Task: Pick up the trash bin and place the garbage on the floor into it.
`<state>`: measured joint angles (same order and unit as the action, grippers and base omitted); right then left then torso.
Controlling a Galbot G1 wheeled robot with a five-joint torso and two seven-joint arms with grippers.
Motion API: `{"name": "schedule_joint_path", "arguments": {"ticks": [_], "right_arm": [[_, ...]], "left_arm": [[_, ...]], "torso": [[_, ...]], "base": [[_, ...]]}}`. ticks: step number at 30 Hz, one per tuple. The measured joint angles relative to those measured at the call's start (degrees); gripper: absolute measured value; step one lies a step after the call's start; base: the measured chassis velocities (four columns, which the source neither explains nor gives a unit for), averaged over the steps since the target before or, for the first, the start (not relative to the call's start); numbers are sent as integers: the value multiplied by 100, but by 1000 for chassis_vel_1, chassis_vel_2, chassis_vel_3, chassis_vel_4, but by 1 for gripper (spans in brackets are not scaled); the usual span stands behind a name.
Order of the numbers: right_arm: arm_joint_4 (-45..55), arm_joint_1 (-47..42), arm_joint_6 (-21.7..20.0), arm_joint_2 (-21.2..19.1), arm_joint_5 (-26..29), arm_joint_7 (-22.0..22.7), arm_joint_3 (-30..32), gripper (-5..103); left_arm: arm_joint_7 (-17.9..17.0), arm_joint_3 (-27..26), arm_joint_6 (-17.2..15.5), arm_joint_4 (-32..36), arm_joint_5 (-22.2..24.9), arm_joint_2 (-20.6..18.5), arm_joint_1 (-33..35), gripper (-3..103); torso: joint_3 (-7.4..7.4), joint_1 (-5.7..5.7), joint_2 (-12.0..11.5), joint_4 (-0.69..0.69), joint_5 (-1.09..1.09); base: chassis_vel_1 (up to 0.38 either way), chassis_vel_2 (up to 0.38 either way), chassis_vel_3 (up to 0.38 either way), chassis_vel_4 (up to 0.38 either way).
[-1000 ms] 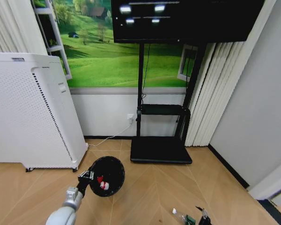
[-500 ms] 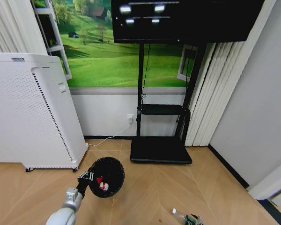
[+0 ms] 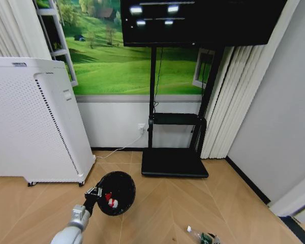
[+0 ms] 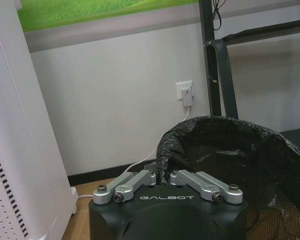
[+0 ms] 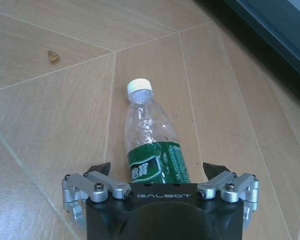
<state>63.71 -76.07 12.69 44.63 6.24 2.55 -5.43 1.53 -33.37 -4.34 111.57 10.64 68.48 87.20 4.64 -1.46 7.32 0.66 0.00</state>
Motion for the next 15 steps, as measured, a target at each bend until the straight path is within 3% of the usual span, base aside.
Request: {"name": "schedule_joint_path", "arguments": {"ticks": [4,9,10,11,13,15], "right_arm": [[-30,124,1,43,-2,-32,-32,97],[-101,301,1,114,-11,-78,-135,84],[-126,349,5,126,-14,-114,-173,79],[-151,392,23,128,-19,-158,-204,63],[-158,397,29,128,-19,-162,-206,63],[-182,397,55,126,-27,-166,-206,46]], "left_arm": [[0,0,9,2,-12,18,8,6],[1,-7,15,18,-28,31,38,6],[1,-21,22,23,-28,30,50,6],[1,-54,42,24,-27,19,64,6],[1,-60,55,22,-27,18,66,6],[1,-62,75,5,-27,23,69,6]], "torso": [[0,0,0,0,0],[0,0,0,-1,0],[0,0,0,-1,0],[0,0,0,0,0],[0,0,0,0,0],[0,0,0,0,-1]], "base": [[0,0,0,0],[0,0,0,0],[0,0,0,0],[0,0,0,0],[0,0,0,0],[0,0,0,0]]}}
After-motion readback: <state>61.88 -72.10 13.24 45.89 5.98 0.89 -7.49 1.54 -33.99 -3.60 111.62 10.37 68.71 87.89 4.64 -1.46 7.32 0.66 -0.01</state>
